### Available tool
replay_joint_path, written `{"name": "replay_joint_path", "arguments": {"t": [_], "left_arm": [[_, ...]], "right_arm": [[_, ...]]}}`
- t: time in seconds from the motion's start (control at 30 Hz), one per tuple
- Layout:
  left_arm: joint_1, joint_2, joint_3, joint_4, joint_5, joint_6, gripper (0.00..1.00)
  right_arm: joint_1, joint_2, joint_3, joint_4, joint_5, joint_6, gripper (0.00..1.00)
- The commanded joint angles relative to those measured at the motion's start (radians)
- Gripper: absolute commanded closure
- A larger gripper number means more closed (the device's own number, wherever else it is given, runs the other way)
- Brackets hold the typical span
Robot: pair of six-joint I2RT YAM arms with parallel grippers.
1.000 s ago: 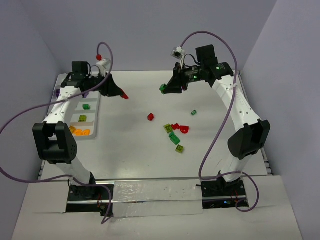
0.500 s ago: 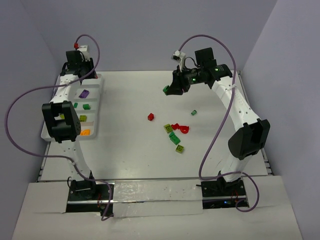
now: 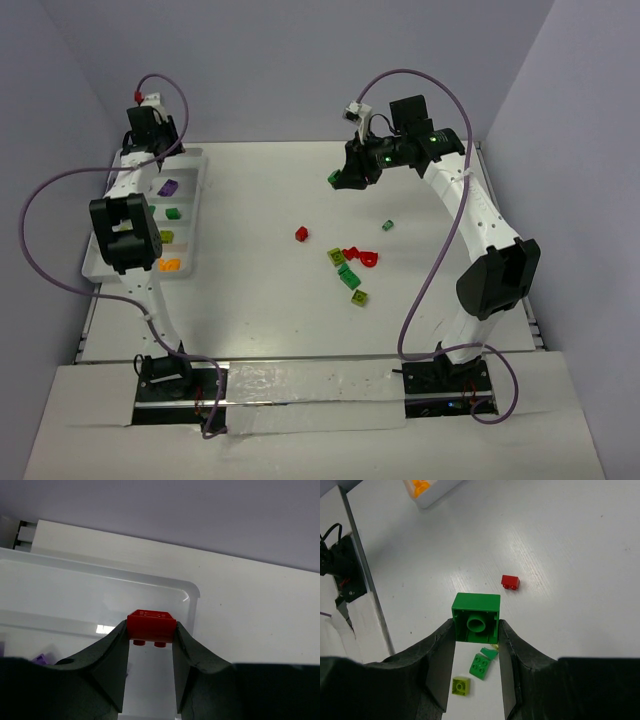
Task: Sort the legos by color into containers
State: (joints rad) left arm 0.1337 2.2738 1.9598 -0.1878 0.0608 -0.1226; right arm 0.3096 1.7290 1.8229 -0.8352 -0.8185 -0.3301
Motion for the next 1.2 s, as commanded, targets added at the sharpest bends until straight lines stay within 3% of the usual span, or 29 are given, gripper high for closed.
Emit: {"name": "replay_joint_path", "arguments": {"t": [0.0, 0.3, 0.37, 0.63, 0.73, 0.83, 0.93, 1.0, 1.1, 1.17], "left_arm": [[-0.006, 0.029, 0.063, 0.07, 0.017, -0.017, 0.88], [-0.006, 0.08, 0.083, 0.078, 0.016, -0.007, 0.75], [-0.006, 0.093, 0.092, 0.081, 0.012, -0.006, 0.68], [-0.005, 0.107, 0.114, 0.067, 0.015, -0.004, 0.23], [-0.004, 0.083, 0.127, 0.048, 0.032, 0.0, 0.14], [-0.003, 0.04, 0.151, -0.001, 0.093, 0.009, 0.14], [0.011, -0.1, 0.117, -0.058, 0.396, 0.072, 0.2], [0.018, -0.201, 0.045, -0.081, 0.686, 0.107, 0.23], [0.005, -0.323, -0.082, -0.072, 1.066, 0.054, 0.23], [-0.038, -0.413, -0.194, -0.046, 1.217, -0.018, 0.23]], "right_arm": [[-0.003, -0.037, -0.001, 0.001, 0.015, -0.011, 1.0], [-0.002, -0.018, 0.009, -0.004, 0.021, -0.015, 1.0], [-0.002, -0.015, 0.009, -0.003, 0.024, -0.015, 1.0], [0.007, -0.003, 0.014, -0.001, 0.03, -0.015, 1.0], [0.011, -0.002, 0.015, 0.001, 0.03, -0.016, 1.0], [0.016, -0.005, 0.016, 0.01, 0.029, -0.009, 1.0], [0.023, -0.015, 0.008, 0.029, 0.012, 0.0, 1.0], [0.028, -0.019, -0.003, 0.045, -0.021, 0.012, 1.0], [0.04, -0.007, -0.001, 0.061, -0.065, 0.024, 1.0], [0.055, 0.014, 0.019, 0.061, -0.124, 0.032, 1.0]]}}
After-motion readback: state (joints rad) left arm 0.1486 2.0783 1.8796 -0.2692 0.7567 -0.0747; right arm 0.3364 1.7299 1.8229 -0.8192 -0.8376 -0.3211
